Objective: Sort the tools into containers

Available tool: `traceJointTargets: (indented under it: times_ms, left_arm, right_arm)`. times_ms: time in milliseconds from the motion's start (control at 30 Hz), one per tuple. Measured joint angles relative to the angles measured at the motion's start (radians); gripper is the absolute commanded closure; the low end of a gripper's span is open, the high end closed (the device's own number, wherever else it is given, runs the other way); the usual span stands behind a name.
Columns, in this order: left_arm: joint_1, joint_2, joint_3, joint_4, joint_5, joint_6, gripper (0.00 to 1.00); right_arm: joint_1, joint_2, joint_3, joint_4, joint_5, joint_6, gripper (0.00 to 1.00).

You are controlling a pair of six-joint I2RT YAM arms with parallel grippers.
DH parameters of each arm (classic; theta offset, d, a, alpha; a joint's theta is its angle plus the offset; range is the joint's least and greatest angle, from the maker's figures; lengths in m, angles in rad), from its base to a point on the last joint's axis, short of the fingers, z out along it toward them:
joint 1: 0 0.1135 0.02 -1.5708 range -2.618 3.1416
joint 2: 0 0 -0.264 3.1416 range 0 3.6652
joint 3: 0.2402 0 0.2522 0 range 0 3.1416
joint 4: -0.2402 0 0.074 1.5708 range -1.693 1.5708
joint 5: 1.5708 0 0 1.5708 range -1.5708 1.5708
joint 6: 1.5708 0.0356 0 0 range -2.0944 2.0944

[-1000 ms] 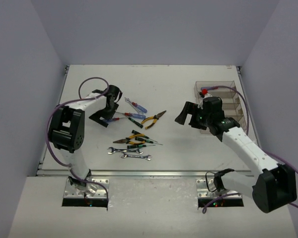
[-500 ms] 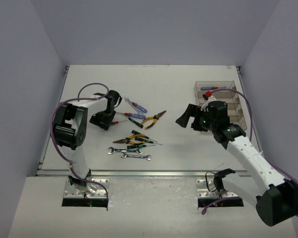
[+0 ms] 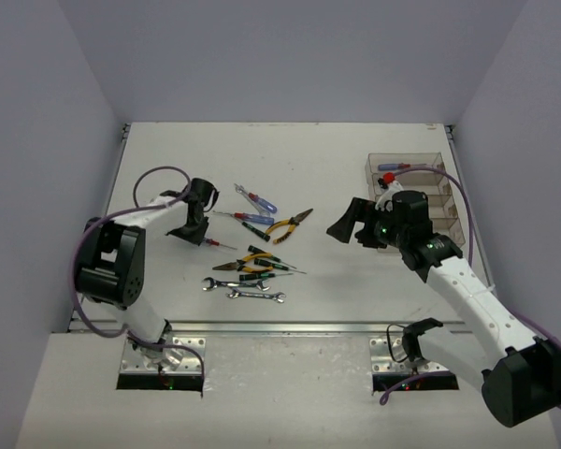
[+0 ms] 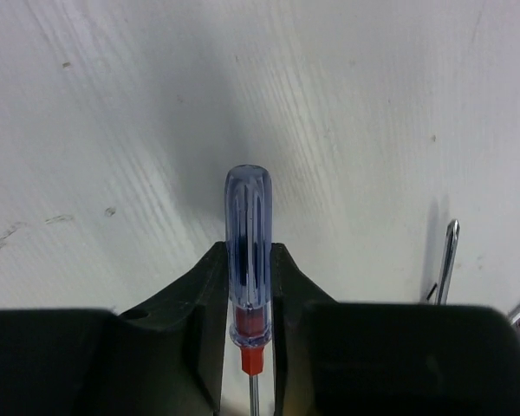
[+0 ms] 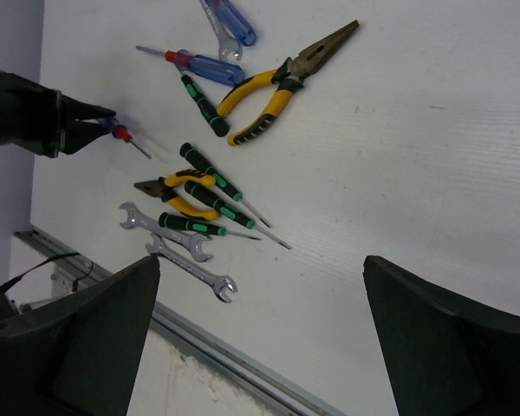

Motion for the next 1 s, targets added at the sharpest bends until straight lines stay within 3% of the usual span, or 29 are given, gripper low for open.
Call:
traceJointTargets:
  times_ms: [100, 267, 467, 533, 600, 767, 867, 933, 1000]
  left_arm:
    - [-0.017, -0.172, -0.088, 0.091, 0.025, 0.104, 1.0]
    - [-0.128, -0.434, -0.211, 0.417, 0.151, 0.322, 1.0]
    - [-0.324, -0.477, -0.228, 0.725, 0.328, 0.476, 1.0]
    - [-0.373, -0.48, -0.228, 0.784, 0.379, 0.495, 1.0]
    - [-0.407, -0.486, -0.23, 0.83, 0.418, 0.505, 1.0]
    - [-0.442, -0.513, -0.243, 0.895, 0.448, 0.509, 1.0]
    - [-0.443, -0.515, -0.243, 0.907, 0.433, 0.516, 0.59]
    - [-0.443, -0.516, -0.243, 0.915, 0.426, 0.527, 0.18]
    - [-0.446, -0.516, -0.241, 0.907, 0.427, 0.538, 0.0]
  right_arm:
    - [0.002, 0.019, 0.001, 0.048, -0.113, -0.012, 0.01]
    - [0.078, 0.121, 0.06, 0.108, -0.272, -0.043, 0.01]
    - [0.255, 0.256, 0.126, 0.22, -0.255, -0.05, 0.01]
    - [0.302, 0.281, 0.126, 0.254, -0.225, -0.035, 0.08]
    - [0.334, 0.301, 0.126, 0.284, -0.19, -0.021, 0.27]
    - [0.346, 0.345, 0.126, 0.363, -0.142, 0.028, 0.88]
    - [0.355, 0.345, 0.122, 0.421, -0.143, 0.059, 1.0]
    - [0.359, 0.344, 0.116, 0.453, -0.131, 0.075, 1.0]
    - [0.356, 0.343, 0.112, 0.466, -0.094, 0.085, 1.0]
